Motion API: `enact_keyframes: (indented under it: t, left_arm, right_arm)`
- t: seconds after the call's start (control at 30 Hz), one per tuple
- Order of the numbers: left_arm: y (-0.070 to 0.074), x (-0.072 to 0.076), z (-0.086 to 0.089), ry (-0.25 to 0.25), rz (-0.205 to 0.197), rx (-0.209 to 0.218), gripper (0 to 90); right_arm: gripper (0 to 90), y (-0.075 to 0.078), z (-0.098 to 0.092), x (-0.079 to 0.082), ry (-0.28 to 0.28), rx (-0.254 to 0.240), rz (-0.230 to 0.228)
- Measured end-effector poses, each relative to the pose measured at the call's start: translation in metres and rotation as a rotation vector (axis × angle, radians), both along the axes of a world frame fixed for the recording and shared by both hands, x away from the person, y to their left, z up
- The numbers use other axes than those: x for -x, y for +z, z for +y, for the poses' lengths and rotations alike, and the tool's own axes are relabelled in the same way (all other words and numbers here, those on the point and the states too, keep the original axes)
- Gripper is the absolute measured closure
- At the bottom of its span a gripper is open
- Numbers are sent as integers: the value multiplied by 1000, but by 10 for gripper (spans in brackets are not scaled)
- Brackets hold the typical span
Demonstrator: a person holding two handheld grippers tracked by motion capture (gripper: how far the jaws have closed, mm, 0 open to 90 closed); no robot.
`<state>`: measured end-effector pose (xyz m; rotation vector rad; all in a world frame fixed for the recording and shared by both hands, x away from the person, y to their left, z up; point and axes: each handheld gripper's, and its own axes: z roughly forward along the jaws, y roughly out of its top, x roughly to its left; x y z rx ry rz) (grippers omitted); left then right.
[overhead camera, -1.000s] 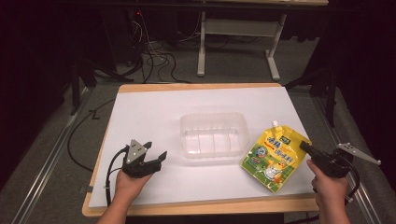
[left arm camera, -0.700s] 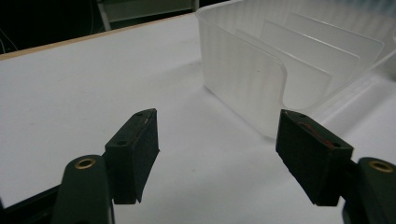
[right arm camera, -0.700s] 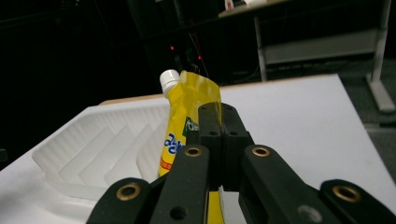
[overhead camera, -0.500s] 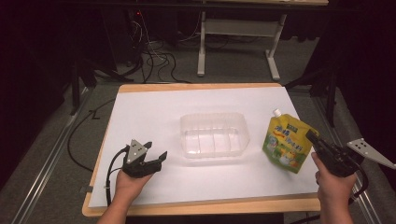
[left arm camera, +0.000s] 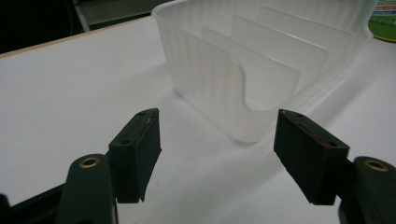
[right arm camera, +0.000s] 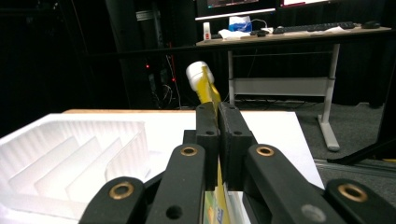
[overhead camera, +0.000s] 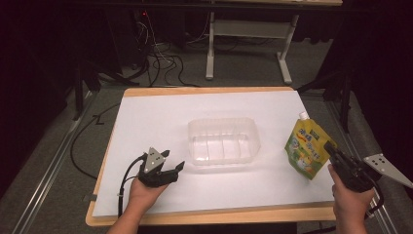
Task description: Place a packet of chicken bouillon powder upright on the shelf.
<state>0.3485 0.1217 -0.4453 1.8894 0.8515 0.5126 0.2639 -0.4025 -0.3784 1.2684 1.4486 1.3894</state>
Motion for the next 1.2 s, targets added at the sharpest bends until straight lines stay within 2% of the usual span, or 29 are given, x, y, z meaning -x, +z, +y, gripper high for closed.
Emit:
enact_keyframes:
  t: [0.1,0.2,0.3,0.37,0.43,0.5,0.63,0.8,0.97,1.2]
  left_arm:
    - [-1,-2,-7,-12,2,5,341]
    - [-1,-9,-20,-15,12,43,357]
    - [-2,-15,-30,-9,19,78,391]
    - [-3,-18,-36,-6,26,73,435]
    - [-4,-21,-40,11,21,44,476]
    - [-6,-25,-41,34,28,58,524]
    - [-9,-32,-41,63,56,91,608]
    - [-11,-35,-41,84,61,86,684]
    - [-12,-33,-45,91,49,80,701]
    - [-11,-28,-55,54,49,66,696]
  right_arm:
    - [863,-1,4,3,3,24,9]
    - [824,-4,5,3,7,30,30]
    - [711,-8,8,0,17,41,64]
    - [649,-11,9,-3,20,58,92]
    - [628,-16,8,-6,21,57,116]
    - [634,-19,6,-9,23,48,141]
    - [702,-22,3,-13,44,23,156]
    - [792,-21,4,-16,39,20,160]
    - [897,-18,7,-18,22,26,168]
    - [900,-16,6,-21,6,-2,174]
